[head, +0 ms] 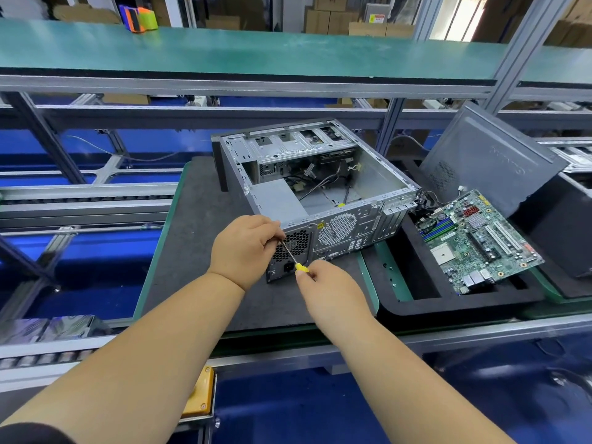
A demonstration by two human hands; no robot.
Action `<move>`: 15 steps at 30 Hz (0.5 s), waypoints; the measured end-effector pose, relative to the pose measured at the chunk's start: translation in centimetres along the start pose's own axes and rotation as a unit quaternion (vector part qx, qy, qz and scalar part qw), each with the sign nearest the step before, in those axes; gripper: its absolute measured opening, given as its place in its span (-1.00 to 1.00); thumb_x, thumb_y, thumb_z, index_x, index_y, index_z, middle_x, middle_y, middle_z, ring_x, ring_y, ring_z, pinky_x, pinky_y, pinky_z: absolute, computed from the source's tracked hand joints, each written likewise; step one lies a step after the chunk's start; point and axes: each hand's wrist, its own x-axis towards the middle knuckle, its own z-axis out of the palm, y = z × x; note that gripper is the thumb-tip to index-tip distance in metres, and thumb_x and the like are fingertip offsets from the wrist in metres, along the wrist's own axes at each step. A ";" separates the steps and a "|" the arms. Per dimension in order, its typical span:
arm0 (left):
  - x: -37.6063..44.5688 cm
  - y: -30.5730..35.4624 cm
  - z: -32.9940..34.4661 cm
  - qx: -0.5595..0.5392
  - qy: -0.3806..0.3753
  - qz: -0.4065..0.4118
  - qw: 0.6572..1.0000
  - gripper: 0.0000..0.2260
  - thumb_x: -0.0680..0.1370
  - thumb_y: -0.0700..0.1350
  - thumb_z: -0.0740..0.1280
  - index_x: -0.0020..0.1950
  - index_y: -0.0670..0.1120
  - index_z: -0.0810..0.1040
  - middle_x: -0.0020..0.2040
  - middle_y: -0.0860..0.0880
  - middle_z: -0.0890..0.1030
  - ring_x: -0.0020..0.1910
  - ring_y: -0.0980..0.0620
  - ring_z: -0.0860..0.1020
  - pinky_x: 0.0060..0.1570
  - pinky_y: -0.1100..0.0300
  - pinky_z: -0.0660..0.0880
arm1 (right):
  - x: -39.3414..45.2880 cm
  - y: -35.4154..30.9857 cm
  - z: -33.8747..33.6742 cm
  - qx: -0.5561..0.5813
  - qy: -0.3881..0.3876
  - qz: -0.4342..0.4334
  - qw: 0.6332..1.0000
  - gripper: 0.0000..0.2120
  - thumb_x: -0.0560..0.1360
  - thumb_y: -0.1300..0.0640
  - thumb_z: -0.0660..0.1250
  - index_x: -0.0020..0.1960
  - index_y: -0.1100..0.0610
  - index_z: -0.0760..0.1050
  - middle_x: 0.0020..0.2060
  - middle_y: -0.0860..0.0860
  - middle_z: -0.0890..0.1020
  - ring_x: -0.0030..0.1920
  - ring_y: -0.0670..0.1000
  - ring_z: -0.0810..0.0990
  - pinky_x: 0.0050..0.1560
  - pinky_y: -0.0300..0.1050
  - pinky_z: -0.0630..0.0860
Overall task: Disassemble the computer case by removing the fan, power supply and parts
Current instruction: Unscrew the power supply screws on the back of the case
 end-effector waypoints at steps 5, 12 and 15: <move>0.1 -0.1 -0.1 0.007 -0.011 -0.001 1.000 -0.88 0.43 -0.27 0.46 -0.13 -0.06 0.69 -0.11 0.04 0.69 -0.09 -0.08 0.61 -0.14 0.06 0.56 | -0.5 -0.5 0.9 -0.252 0.119 -0.108 0.954 -0.77 0.64 -0.07 0.09 0.06 0.07 0.39 -0.15 0.03 0.62 -0.12 0.10 0.52 -0.24 -0.05 0.25; 0.1 -0.1 -0.1 0.004 -0.008 -0.001 1.000 -0.88 0.41 -0.27 0.47 -0.16 -0.05 0.67 -0.15 0.06 0.67 -0.12 -0.08 0.60 -0.19 0.05 0.55 | 0.6 1.1 1.0 0.076 -0.004 0.009 0.997 -0.78 0.55 -0.09 0.28 -0.11 0.03 0.35 -0.31 -0.07 0.49 -0.32 0.01 0.42 -0.35 -0.10 0.27; 0.1 -0.2 0.0 0.005 -0.009 -0.002 1.000 -0.89 0.42 -0.26 0.47 -0.16 -0.05 0.67 -0.15 0.06 0.67 -0.12 -0.08 0.60 -0.19 0.03 0.55 | 1.3 1.1 0.6 0.354 -0.116 0.145 0.917 -0.79 0.56 -0.01 0.34 -0.12 0.08 0.39 -0.40 -0.01 0.38 -0.48 -0.02 0.33 -0.45 -0.22 0.28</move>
